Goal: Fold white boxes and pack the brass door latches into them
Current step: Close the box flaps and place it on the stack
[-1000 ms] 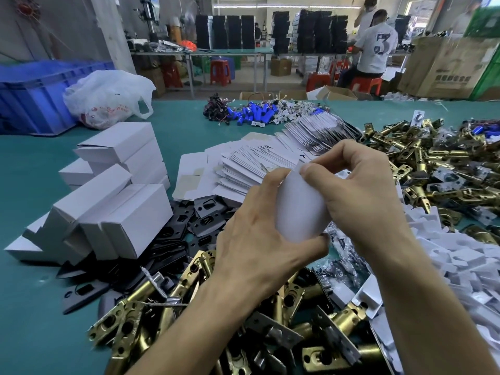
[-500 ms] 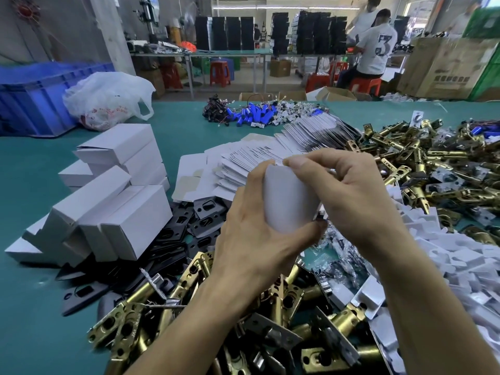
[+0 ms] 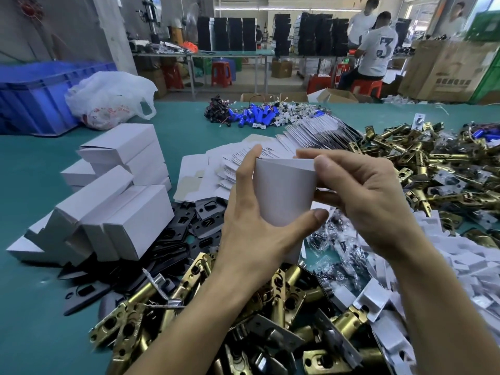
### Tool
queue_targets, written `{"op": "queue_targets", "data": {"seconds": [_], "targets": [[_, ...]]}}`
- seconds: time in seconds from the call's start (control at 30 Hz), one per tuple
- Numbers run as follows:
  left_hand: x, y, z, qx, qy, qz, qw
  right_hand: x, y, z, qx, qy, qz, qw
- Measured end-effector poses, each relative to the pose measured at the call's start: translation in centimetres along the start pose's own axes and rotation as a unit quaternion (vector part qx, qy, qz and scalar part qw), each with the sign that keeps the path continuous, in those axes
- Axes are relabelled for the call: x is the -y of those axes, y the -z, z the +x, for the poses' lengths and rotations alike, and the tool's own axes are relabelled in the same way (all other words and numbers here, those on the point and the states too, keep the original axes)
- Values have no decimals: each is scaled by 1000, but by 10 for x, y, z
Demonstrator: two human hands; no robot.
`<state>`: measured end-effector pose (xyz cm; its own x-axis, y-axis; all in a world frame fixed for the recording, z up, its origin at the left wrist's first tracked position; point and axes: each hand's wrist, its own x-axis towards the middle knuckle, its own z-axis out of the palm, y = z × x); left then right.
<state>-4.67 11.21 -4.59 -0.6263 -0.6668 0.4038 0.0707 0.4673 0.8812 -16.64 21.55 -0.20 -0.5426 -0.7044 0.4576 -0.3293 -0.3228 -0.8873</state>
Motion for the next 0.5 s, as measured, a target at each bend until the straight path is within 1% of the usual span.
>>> {"op": "queue_targets", "data": {"seconds": [0.07,0.13,0.2,0.37,0.5], "targets": [[-1,0,0,2,-2,-3,1000,1,2,0,14,2,-1,1000],[-2,1,0,0,2,-21,1000,0,0,-1,31,11,-32,999],[-4,2,0,-4,-1,-42,999,-1,-4,-2,42,12,-28,999],[-4,2,-1,11,-26,-62,998,-6,-6,0,33,28,4,999],[1,2,2,31,-11,-112,993,-8,-9,0,40,27,-4,999]]}}
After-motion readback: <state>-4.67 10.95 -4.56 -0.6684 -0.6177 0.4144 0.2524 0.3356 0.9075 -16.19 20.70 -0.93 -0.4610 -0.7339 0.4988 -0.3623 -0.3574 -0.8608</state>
